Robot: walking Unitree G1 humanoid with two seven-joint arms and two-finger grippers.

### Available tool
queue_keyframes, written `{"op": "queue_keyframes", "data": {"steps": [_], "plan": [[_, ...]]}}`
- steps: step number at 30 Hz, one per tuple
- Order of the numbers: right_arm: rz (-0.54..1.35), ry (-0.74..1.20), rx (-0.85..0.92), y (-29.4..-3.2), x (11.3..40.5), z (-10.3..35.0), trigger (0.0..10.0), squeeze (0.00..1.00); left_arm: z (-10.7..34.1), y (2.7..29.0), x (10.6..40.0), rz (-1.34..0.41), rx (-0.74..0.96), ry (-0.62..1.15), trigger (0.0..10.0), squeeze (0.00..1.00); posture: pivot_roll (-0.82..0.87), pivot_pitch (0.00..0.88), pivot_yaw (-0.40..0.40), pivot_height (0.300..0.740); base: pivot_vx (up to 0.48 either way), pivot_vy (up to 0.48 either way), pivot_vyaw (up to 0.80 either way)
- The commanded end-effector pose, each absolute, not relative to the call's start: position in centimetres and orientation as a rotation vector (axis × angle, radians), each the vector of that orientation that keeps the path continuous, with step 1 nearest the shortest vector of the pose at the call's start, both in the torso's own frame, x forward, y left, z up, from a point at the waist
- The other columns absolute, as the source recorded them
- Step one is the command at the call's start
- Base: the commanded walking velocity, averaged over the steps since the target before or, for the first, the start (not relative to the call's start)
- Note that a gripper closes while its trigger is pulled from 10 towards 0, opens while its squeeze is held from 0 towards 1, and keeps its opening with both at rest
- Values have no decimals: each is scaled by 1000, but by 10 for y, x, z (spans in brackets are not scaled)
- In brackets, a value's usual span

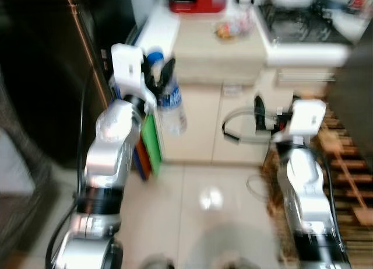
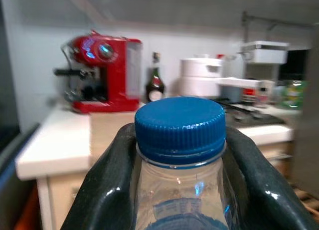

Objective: Restocking fridge

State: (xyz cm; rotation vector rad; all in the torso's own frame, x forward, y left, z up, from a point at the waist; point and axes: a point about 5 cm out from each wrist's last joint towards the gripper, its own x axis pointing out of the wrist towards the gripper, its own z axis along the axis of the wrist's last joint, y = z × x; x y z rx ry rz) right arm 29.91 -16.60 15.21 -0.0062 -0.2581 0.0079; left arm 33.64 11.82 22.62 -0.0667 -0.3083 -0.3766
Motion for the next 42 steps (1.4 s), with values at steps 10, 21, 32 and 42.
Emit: {"op": "queue_keyframes", "data": {"steps": [10, 21, 32, 42], "plan": [[44, -263, -21, -161, 304, 157, 10000, 0, 224, 122, 333, -356, -132, -282, 10000, 0, -41, 0, 33, 740, -172, 0, 0], [47, -229, -23, -160, 306, 149, 10000, 0, 217, 118, 323, -406, -199, -259, 10000, 0, -30, 0, 36, 740, 0, -256, 0], [45, -223, -23, -160, 306, 145, 10000, 0, 211, 110, 319, -434, -198, -230, 10000, 0, -41, 0, 52, 740, 0, -467, 0], [49, -217, -20, -159, 306, 143, 10000, 0, 208, 108, 318, -421, -197, -216, 10000, 0, -38, 0, 53, 740, 0, -465, 0]]}}
